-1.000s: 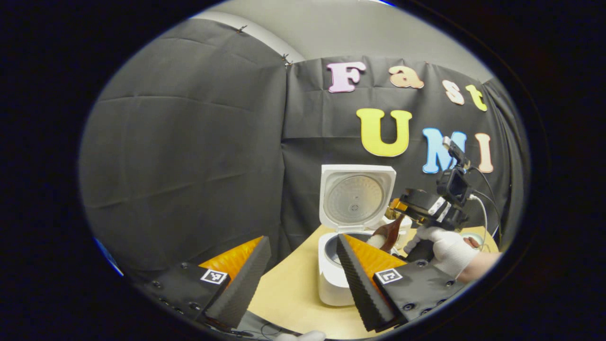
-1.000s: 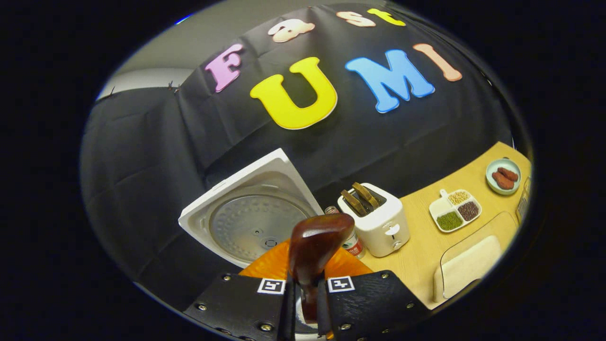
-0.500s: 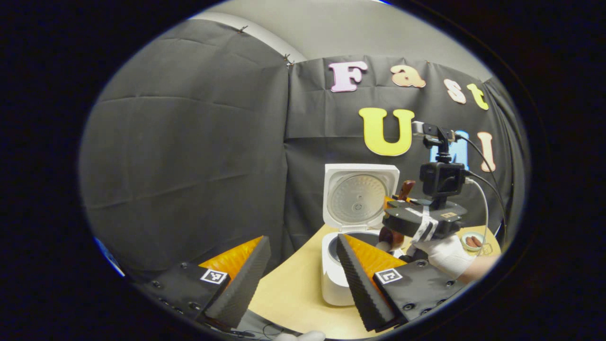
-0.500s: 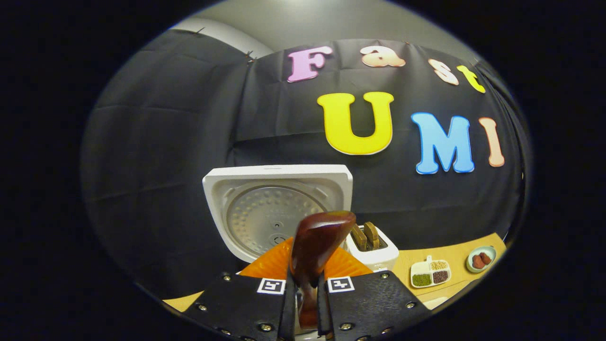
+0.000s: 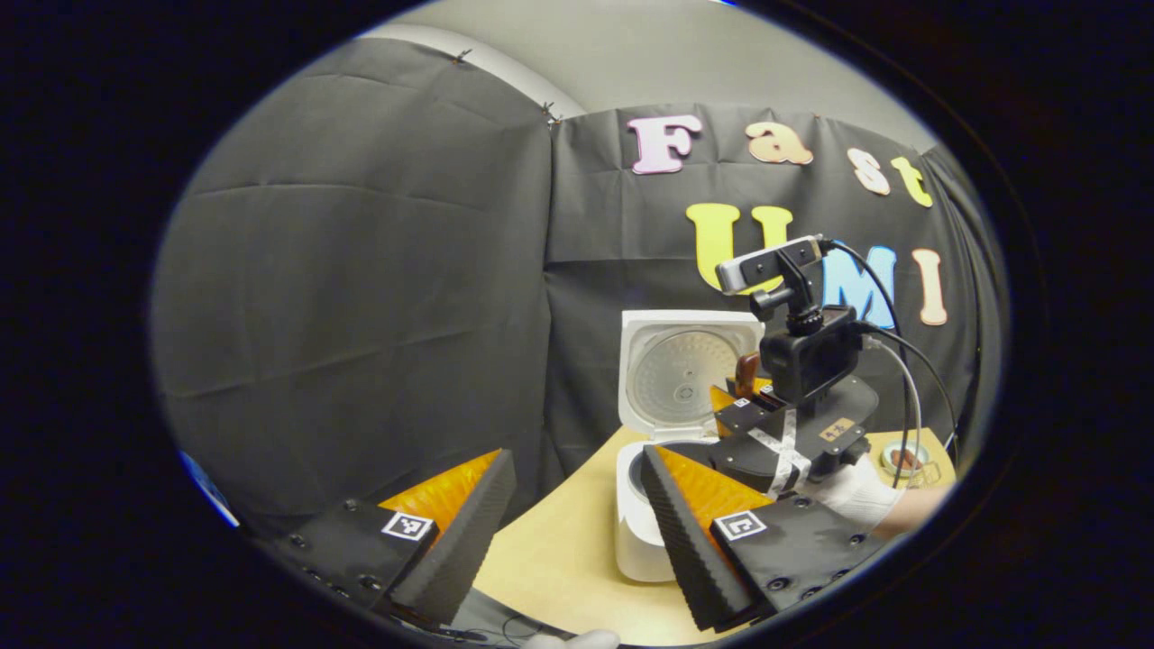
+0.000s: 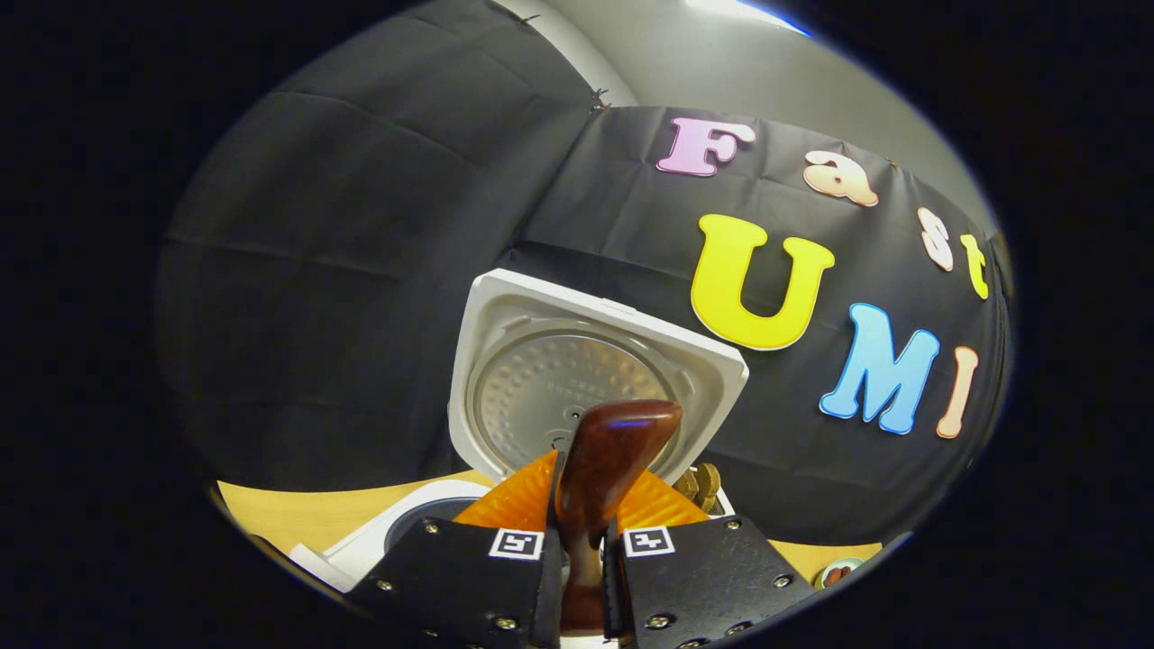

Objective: Close the left gripper, press the button to open the rice cooker; take a wooden spoon from the chopstick holder with the right hand, scoop a spoonful of rice and pour it into the rice cooker, then put the wooden spoon back into the chopstick holder.

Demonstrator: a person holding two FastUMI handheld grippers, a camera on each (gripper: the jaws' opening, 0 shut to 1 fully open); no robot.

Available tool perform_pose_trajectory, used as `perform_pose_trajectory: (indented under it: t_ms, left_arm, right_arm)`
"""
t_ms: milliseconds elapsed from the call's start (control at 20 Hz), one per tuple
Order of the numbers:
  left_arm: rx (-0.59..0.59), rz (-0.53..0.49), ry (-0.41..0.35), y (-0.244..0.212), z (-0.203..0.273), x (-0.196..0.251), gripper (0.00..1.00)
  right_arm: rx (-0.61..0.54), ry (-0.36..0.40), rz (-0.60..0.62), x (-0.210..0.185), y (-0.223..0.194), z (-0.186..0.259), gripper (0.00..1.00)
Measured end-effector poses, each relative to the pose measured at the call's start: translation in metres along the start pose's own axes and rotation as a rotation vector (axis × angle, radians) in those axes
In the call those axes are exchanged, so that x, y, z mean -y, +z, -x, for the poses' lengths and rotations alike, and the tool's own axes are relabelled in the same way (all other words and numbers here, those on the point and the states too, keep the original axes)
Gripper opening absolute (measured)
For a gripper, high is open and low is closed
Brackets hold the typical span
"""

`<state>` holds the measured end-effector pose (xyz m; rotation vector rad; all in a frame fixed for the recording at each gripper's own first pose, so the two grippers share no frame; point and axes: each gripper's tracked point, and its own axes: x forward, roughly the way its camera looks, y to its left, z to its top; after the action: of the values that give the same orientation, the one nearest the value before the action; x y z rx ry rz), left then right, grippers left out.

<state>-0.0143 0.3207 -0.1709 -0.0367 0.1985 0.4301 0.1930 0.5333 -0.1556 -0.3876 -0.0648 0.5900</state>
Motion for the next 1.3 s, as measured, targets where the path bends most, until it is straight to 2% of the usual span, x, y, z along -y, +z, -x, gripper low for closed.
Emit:
perform_pose_trajectory:
  t_ms: [150, 400, 450, 550, 650, 700, 900, 950, 1300]
  left_arm:
    - [0.000, -0.002, -0.003, 0.002, -0.003, 0.005, 0.95]
    - [0.001, -0.004, -0.005, 0.005, -0.005, 0.005, 0.95]
    - [0.000, -0.003, -0.007, 0.005, -0.005, 0.007, 0.95]
    - [0.004, -0.006, -0.012, 0.008, -0.005, 0.009, 0.95]
    - [0.012, -0.015, -0.028, 0.012, -0.007, 0.017, 0.95]
    - [0.017, -0.023, -0.040, 0.016, -0.007, 0.023, 0.95]
    - [0.028, -0.027, -0.093, 0.023, -0.011, 0.050, 0.97]
    - [0.029, -0.026, -0.106, 0.025, -0.011, 0.058, 0.95]
    - [0.057, -0.042, -0.226, 0.037, -0.006, 0.137, 0.95]
  right_arm:
    - [-0.002, -0.005, -0.023, 0.004, 0.002, 0.000, 0.18]
    - [-0.017, 0.018, -0.304, 0.020, 0.012, -0.002, 0.18]
    - [-0.028, 0.030, -0.392, 0.023, 0.012, 0.000, 0.18]
    - [-0.058, 0.034, -0.645, 0.037, 0.008, 0.005, 0.18]
    - [-0.079, 0.010, -0.881, 0.061, -0.004, 0.006, 0.18]
    - [-0.072, -0.010, -0.939, 0.078, -0.006, 0.009, 0.18]
    - [-0.046, -0.098, -0.994, 0.142, -0.008, 0.034, 0.18]
    - [-0.040, -0.124, -1.005, 0.158, -0.013, 0.041, 0.18]
    - [-0.018, -0.354, -0.947, 0.296, -0.073, 0.110, 0.18]
